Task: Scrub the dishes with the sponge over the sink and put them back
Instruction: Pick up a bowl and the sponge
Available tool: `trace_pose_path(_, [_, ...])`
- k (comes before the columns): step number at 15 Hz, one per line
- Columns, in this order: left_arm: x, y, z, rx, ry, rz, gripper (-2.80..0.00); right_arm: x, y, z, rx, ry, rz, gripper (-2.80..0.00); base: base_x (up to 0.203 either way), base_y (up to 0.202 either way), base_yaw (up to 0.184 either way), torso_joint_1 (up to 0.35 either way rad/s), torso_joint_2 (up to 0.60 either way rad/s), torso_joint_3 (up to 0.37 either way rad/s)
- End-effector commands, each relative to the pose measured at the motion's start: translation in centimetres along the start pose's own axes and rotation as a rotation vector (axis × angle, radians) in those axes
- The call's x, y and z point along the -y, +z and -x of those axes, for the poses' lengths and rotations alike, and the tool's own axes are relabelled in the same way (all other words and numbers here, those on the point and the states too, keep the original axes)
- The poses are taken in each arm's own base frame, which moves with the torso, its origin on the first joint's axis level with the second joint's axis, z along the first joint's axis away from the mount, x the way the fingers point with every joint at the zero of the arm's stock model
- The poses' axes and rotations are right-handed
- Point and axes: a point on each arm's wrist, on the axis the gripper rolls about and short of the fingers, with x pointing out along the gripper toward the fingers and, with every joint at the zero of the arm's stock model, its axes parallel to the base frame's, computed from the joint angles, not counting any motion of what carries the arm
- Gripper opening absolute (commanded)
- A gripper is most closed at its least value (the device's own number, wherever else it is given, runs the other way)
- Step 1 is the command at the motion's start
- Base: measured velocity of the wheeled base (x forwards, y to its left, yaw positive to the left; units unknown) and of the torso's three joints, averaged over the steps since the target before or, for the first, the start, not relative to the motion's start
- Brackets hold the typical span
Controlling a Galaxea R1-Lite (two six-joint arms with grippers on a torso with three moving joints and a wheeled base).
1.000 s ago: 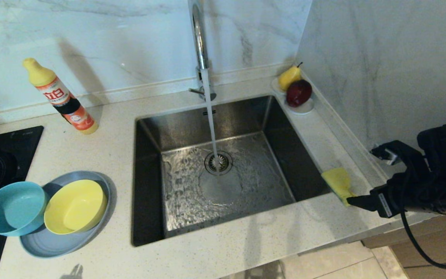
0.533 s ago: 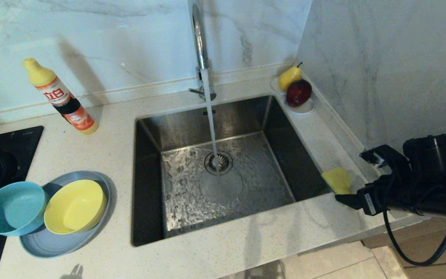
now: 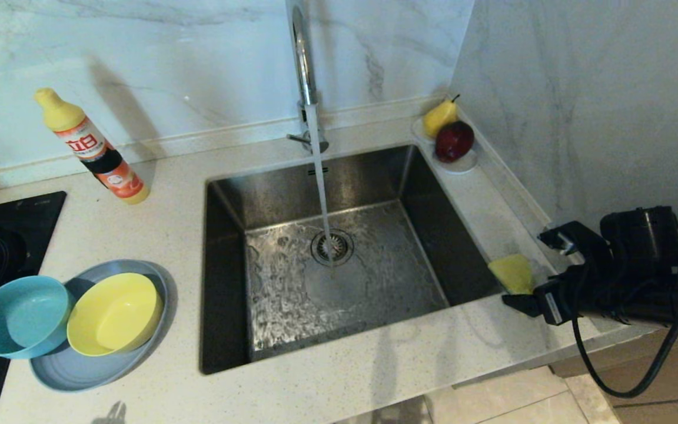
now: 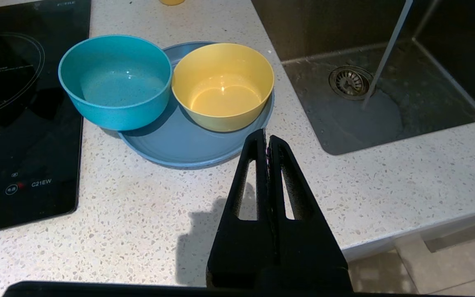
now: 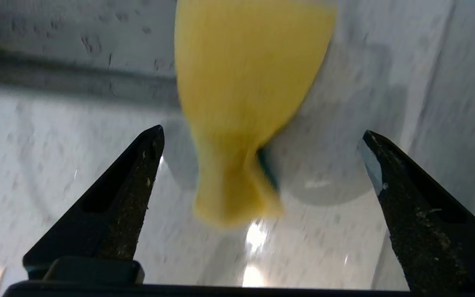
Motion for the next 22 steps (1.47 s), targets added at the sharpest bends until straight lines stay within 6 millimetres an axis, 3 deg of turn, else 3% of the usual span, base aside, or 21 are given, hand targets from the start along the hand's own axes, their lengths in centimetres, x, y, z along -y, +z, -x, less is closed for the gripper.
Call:
trace_pose_path(1, [0.06,-1.13,-0.21,-0.041,-0.002,0.0,-2.8,0.04,-0.15,-1.24,0.011,-0.001,0.003,0.0,0.0,0.0,0.0,0.0,0.0,0.0])
trace_pose_path(10, [0.06,-1.13,-0.21,-0.041,-0.002,0.0,-2.8,0.1,0.1,-1.65,0.027,-0.004,0.021,0.0,0.0,0.0,0.0,0.0,0.0,0.0])
trace_pose_path(11, [0.06,-1.13,-0.21,-0.041,-0.002,0.0,-2.8,0.09,0.06,-1.7,0.025,-0.003,0.035,-2.8,0.0,0.0,0.0,0.0,0.0,0.0])
trace_pose_path(22, [0.06,-1.13,-0.21,-0.041,-0.002,0.0,-2.8,0.07,0.53,-1.16,0.041,-0.012,0.044,-2.8,0.0,0.0,0.0,0.0,0.0,0.0])
